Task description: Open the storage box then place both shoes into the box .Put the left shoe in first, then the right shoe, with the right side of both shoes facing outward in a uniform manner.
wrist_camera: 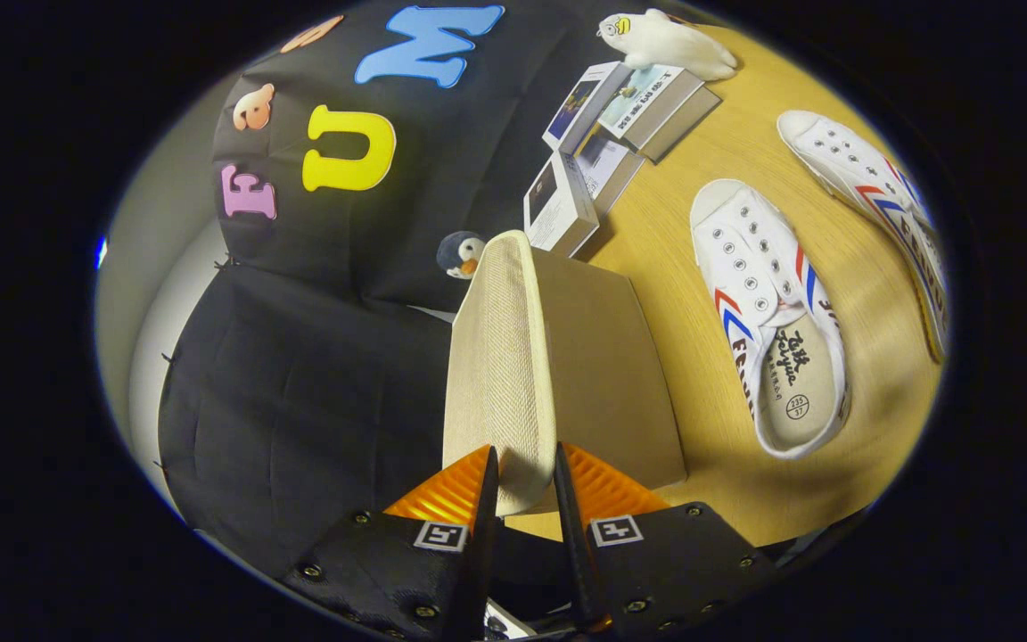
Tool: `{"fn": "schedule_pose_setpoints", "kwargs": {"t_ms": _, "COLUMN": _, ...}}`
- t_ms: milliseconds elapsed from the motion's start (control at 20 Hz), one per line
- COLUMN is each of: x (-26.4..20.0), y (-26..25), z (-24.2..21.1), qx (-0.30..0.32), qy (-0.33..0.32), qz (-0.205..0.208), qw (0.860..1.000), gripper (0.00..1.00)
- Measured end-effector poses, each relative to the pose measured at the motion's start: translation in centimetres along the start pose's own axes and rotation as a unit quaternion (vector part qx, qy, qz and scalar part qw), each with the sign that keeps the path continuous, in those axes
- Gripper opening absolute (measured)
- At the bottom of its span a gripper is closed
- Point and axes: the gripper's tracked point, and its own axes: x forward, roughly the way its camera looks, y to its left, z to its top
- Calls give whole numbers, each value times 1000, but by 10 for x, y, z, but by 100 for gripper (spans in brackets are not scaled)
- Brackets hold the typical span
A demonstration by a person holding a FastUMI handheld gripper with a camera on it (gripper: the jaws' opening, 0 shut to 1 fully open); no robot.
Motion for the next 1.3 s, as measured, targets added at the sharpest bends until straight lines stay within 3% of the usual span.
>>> {"fn": "schedule_pose_setpoints", "kwargs": {"t_ms": 100, "x": 1, "y": 4, "z": 5, "qx": 15, "qy": 2, "qz": 15, "qw": 1000, "gripper": 6}}
{"fn": "schedule_pose_setpoints", "kwargs": {"t_ms": 650, "x": -17, "y": 71, "z": 22, "qx": -29, "qy": -4, "qz": 64, "qw": 998, "gripper": 6}}
{"fn": "schedule_pose_setpoints", "kwargs": {"t_ms": 1150, "x": -4, "y": 136, "z": 12, "qx": -49, "qy": 14, "qz": 103, "qw": 993, "gripper": 6}}
{"fn": "schedule_pose_setpoints", "kwargs": {"t_ms": 1200, "x": -8, "y": 142, "z": 8, "qx": -53, "qy": 16, "qz": 107, "qw": 993, "gripper": 0}}
{"fn": "schedule_pose_setpoints", "kwargs": {"t_ms": 1300, "x": -3, "y": 155, "z": 0, "qx": -69, "qy": 27, "qz": 112, "qw": 991, "gripper": 0}}
